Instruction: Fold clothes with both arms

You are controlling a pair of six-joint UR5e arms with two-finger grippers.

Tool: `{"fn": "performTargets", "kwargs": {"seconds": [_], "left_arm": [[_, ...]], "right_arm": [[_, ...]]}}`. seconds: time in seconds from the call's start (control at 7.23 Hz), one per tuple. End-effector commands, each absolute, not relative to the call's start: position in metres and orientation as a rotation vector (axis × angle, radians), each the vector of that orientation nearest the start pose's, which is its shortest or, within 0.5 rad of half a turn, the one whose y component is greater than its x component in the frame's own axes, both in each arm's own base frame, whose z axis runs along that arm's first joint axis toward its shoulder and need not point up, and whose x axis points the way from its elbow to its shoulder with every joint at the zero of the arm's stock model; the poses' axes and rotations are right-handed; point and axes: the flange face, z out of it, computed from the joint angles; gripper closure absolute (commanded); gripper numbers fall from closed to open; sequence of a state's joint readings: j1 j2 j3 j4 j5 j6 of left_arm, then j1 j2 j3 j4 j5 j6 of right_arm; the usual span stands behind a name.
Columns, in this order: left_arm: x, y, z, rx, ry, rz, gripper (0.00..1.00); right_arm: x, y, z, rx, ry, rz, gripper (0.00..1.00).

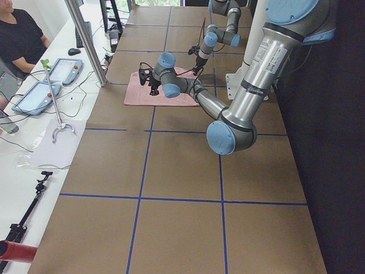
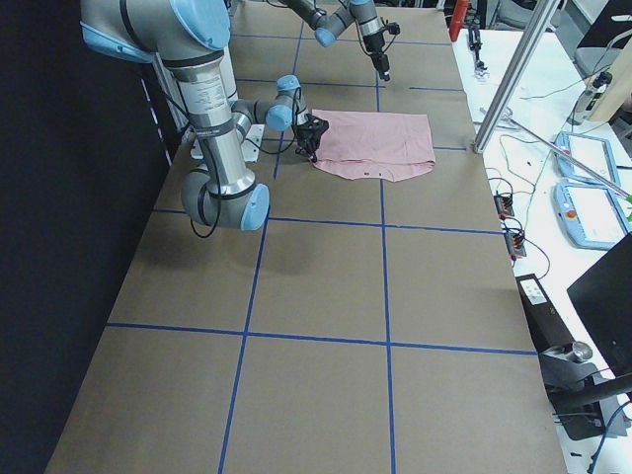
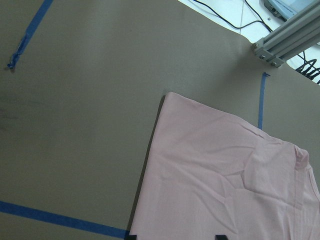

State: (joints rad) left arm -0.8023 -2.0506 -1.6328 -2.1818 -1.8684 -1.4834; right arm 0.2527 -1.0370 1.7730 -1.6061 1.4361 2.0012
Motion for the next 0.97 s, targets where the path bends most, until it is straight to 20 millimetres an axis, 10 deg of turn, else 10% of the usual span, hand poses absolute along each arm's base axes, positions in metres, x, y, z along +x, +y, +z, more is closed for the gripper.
{"fn": "performTargets", "kwargs": {"seconds": [0.0, 0.14, 0.28, 0.83], "left_arm": [[0.381, -0.544, 0.281, 0.252, 1.149, -0.461, 0.39], [0.381, -0.544, 0.281, 0.252, 1.149, -0.461, 0.39], [0.381, -0.544, 0.281, 0.252, 1.149, -0.461, 0.39], [0.381, -0.544, 0.281, 0.252, 1.149, -0.461, 0.39]], "right_arm": [[-0.586, -0.304, 0.273, 0.070, -0.729, 0.689, 1.00], [-0.585, -0.305, 0.270, 0.072, -0.735, 0.691, 0.52], [-0.582, -0.314, 0.264, 0.076, -0.745, 0.705, 0.24], [-0.586, -0.319, 0.269, 0.075, -0.728, 0.711, 0.17]]}}
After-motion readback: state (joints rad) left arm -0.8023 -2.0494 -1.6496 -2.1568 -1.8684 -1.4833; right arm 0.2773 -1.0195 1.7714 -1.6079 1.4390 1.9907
